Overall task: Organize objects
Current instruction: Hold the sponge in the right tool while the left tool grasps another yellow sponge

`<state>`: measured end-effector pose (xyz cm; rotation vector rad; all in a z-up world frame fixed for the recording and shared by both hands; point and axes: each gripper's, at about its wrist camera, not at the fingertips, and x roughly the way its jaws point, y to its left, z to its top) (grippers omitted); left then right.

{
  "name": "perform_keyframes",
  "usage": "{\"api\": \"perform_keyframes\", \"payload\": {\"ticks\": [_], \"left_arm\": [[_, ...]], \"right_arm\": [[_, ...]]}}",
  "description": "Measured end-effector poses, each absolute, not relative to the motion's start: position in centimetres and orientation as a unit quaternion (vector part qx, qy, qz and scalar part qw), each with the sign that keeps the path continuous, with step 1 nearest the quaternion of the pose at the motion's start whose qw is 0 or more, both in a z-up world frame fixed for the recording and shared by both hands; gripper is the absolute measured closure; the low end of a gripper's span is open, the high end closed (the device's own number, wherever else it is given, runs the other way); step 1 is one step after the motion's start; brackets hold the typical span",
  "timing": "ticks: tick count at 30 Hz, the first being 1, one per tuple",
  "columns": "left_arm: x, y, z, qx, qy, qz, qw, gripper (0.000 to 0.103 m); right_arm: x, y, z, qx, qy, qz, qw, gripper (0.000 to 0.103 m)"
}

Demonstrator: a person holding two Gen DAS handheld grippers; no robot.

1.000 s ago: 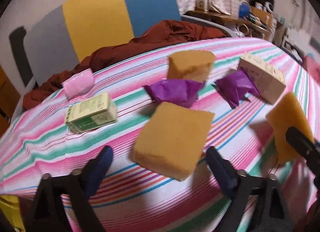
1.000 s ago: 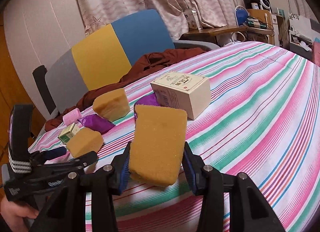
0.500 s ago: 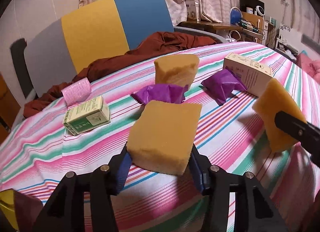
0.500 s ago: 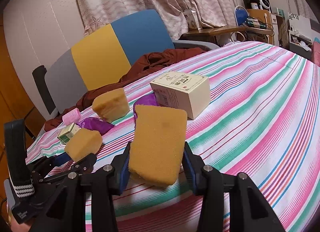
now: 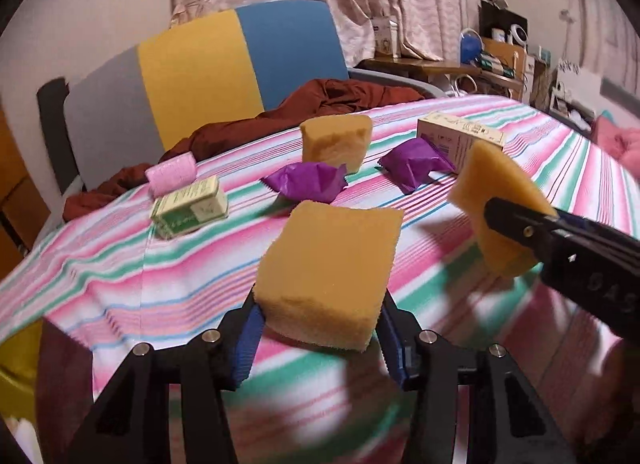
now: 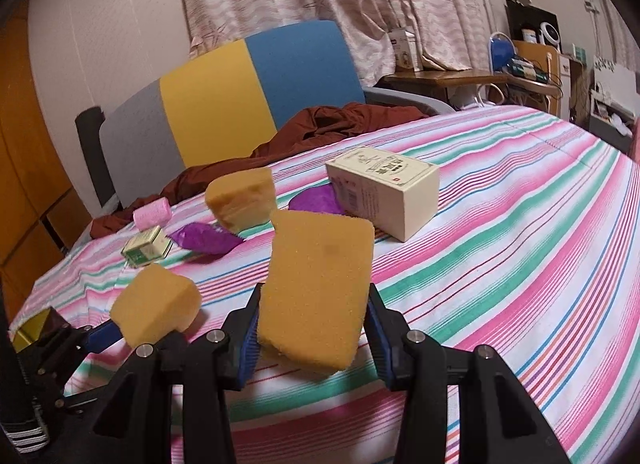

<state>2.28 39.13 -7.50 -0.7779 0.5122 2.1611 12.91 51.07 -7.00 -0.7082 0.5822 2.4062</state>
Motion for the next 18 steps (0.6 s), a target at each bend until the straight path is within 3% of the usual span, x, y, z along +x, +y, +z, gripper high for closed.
{"api": "perform_keyframes", "payload": {"ticks": [18], "left_arm": [[8.1,30.9,-4.8,-0.274,0.107,0.879,0.375,0.050]], "right_arm": [[14.2,46.1,-6.8,-0.293,0.174,0.905,0.255,0.057]]}}
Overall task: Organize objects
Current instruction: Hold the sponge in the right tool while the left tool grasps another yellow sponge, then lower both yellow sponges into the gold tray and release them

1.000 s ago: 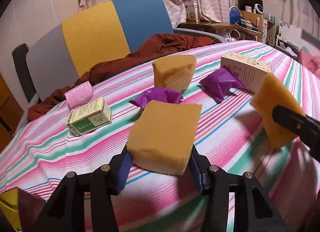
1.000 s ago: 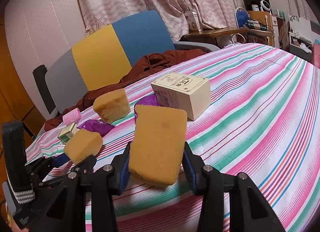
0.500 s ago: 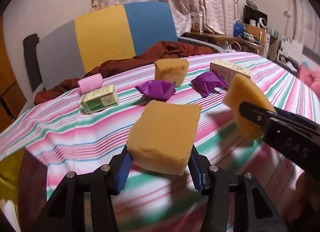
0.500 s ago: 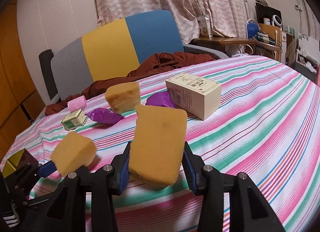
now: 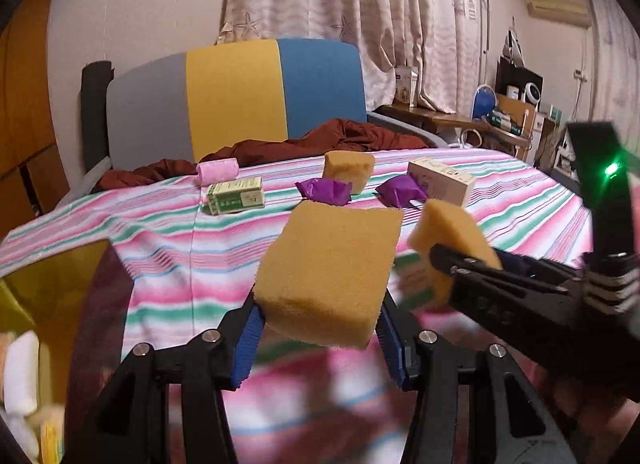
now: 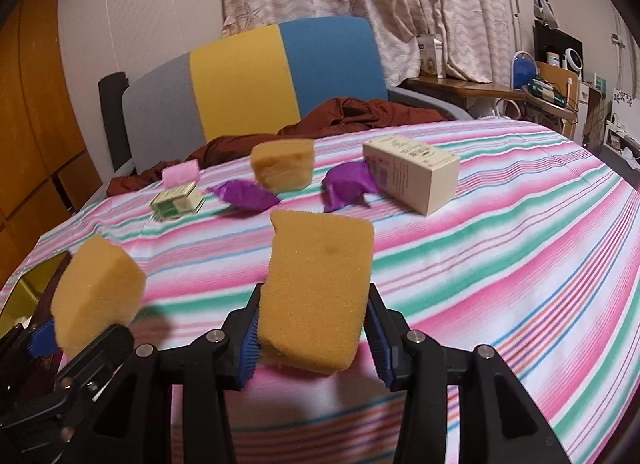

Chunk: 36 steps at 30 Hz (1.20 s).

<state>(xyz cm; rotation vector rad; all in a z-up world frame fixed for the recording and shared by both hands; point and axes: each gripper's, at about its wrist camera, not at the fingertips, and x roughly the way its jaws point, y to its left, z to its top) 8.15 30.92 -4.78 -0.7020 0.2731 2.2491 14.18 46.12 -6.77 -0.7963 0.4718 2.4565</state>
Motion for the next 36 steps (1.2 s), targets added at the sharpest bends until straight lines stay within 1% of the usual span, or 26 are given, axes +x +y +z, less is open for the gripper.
{"api": "perform_keyframes", "payload": {"ticks": [7,16,24,30,33,36], "left_arm": [[8.9,26.7,-3.2,-0.282,0.073,0.878,0.380,0.050],[6.9,19.2,-0.8,-0.297,0.009,0.888,0.351,0.050],[2.6,11.5,-0.4,-0.319,-0.031,0.905,0.281,0.050],[0.3,6.5,-1.0,-0.323,-0.027,0.919,0.223,0.049],[-1.2,3.9,-1.4,-0.330,-0.046,0.923,0.195,0.049],[-2.8,2.0,-2.1,-0.345,-0.047,0.923,0.166,0.049]], "right_arm": [[14.8,43.3,-6.4,-0.299,0.180,0.909,0.229,0.057],[13.8,38.1,-2.7,-0.280,0.169,0.931,0.160,0.057],[11.8,32.5,-0.1,-0.275,0.157,0.945,0.085,0.057],[9.9,27.9,0.3,-0.294,0.150,0.944,0.019,0.057],[8.7,25.6,0.4,-0.303,0.138,0.943,-0.008,0.057],[7.0,23.4,0.4,-0.321,0.124,0.938,-0.027,0.057]]}}
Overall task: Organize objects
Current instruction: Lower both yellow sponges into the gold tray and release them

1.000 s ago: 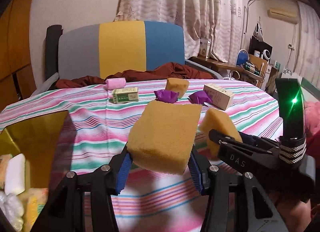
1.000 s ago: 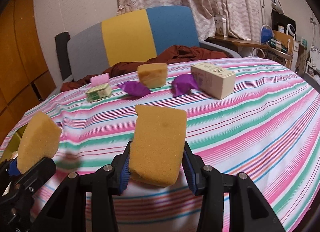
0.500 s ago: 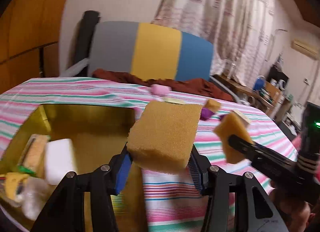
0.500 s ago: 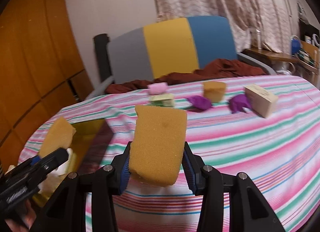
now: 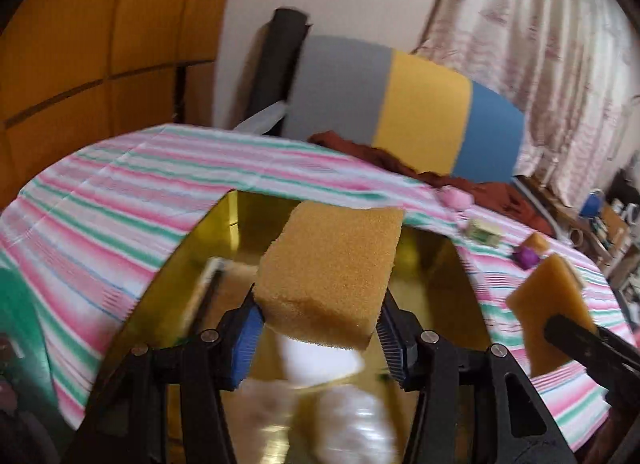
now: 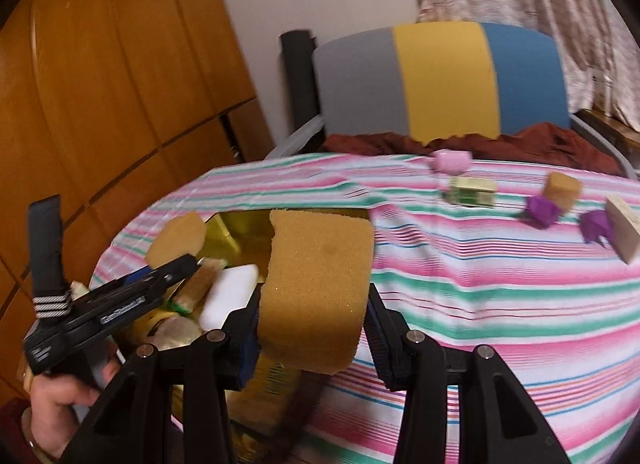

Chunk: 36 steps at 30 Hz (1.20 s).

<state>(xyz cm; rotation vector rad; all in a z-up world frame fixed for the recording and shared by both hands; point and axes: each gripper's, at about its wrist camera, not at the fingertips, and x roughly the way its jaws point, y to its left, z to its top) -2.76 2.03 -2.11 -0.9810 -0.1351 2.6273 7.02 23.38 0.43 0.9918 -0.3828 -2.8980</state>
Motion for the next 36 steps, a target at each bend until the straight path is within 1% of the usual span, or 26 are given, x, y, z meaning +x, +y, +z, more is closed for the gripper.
{"api": "perform_keyframes", "payload": {"ticks": [6,10,11,13,15,17,19,21,23,28,36], "left_arm": [[-4.9,-0.7,-3.8,-0.376,-0.070,0.914,0.133,0.049],[-5.8,-1.1,-4.6,-0.396,-0.073,0.905,0.134,0.048],[-6.0,-1.1,-4.7,-0.402,-0.074,0.903,0.134,0.045],[-6.1,-1.4,-5.0,-0.407,-0.083,0.900,0.130,0.035],[-5.9,-1.7,-4.7,-0.403,-0.097,0.901,0.127,0.017],[-5.6,-1.9,-4.0,-0.393,-0.105,0.906,0.116,0.010],[-5.2,-2.1,-3.3,-0.381,-0.108,0.913,0.101,0.010],[-4.6,-2.6,-2.5,-0.366,-0.114,0.921,0.076,0.004],[-4.2,-3.2,-1.8,-0.352,-0.121,0.927,0.052,0.000],[-3.2,-3.7,0.0,-0.328,-0.140,0.933,0.039,0.000],[-2.8,-3.7,1.1,-0.325,-0.152,0.932,0.049,0.000]], "right_arm": [[3.9,20.6,-0.2,0.347,-0.106,-0.931,0.038,0.057],[2.1,19.4,-1.2,0.370,-0.103,-0.922,0.041,0.057],[1.7,19.2,-1.4,0.374,-0.101,-0.921,0.041,0.057],[1.4,18.8,-1.6,0.377,-0.099,-0.920,0.043,0.057],[1.3,18.4,-1.6,0.377,-0.095,-0.921,0.043,0.057],[1.1,18.3,-1.7,0.378,-0.092,-0.920,0.043,0.057],[0.8,18.3,-1.9,0.382,-0.092,-0.919,0.040,0.057],[0.5,18.3,-2.1,0.388,-0.095,-0.916,0.040,0.057],[0.0,18.3,-2.4,0.394,-0.095,-0.913,0.038,0.057],[-1.6,17.8,-3.1,0.405,-0.089,-0.909,0.031,0.057],[-4.1,17.3,-3.6,0.427,-0.102,-0.898,0.000,0.056]]}}
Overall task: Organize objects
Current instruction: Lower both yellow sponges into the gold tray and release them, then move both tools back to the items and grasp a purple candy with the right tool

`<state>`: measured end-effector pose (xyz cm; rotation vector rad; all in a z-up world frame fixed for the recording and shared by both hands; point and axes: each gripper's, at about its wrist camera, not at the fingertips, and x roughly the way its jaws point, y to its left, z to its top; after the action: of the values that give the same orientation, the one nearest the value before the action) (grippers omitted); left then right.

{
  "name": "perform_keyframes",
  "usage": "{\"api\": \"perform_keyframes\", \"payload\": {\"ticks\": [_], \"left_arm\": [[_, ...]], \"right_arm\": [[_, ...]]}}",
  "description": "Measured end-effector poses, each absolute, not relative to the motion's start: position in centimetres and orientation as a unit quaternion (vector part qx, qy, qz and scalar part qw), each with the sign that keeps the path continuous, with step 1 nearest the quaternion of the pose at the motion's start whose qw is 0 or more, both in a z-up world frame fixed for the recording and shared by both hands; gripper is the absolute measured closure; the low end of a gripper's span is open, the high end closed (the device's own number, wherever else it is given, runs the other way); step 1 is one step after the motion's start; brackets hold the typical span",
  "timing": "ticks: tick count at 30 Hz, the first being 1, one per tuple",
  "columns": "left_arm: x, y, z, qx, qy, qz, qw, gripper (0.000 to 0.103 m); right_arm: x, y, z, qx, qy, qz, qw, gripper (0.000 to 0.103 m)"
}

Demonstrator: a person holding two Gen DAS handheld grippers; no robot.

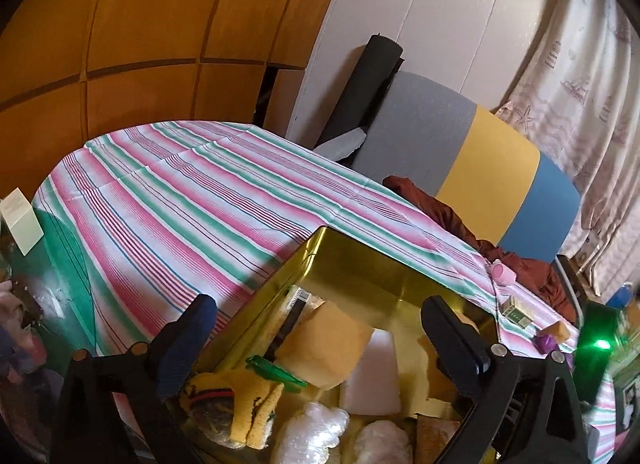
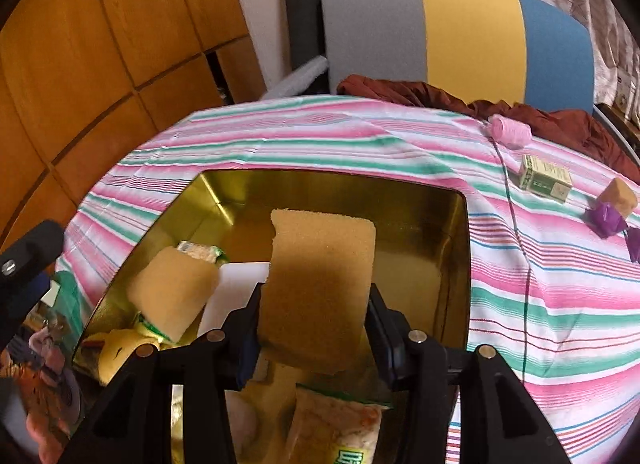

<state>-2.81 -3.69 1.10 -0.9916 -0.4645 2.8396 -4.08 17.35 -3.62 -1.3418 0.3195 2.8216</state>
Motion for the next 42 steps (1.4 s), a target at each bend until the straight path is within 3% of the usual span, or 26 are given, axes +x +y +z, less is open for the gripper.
{"api": "perform_keyframes", "payload": {"ticks": [4,8,13,17,22,26,35,42], "left_arm": [[-2.7,-3.7,1.1,-0.327,-0.156,0.931,0.051,0.000],[-2.8,-3.7,0.9,-0.331,-0.158,0.929,0.050,0.000],[-2.7,-3.9,0.9,-0.330,-0.167,0.928,0.049,0.000],[-2.6,-3.6,1.0,-0.330,-0.165,0.928,0.053,0.000],[-2.6,-3.4,1.1,-0.333,-0.166,0.926,0.059,0.000],[-2.7,-3.6,0.8,-0.337,-0.174,0.924,0.056,0.000],[-2.1,-1.2,0.0,-0.356,-0.166,0.914,0.097,0.000],[-0.8,2.5,-0.2,-0.373,-0.139,0.903,0.164,0.000]], "right_arm": [[-5.1,17.5,-4.4,-0.464,0.131,0.876,-0.024,0.050],[-3.7,17.8,-3.7,-0.453,0.135,0.880,-0.037,0.038],[-2.1,19.1,-2.7,-0.428,0.153,0.889,-0.052,0.038],[-3.1,19.0,-3.0,-0.440,0.152,0.883,-0.064,0.049],[-3.2,17.1,-4.3,-0.469,0.170,0.855,-0.140,0.049],[-1.1,16.7,-2.6,-0.438,0.147,0.874,-0.148,0.049],[2.4,22.2,0.3,-0.390,0.149,0.906,-0.074,0.046],[4.4,27.6,-0.7,-0.391,0.151,0.908,0.015,0.033]]}}
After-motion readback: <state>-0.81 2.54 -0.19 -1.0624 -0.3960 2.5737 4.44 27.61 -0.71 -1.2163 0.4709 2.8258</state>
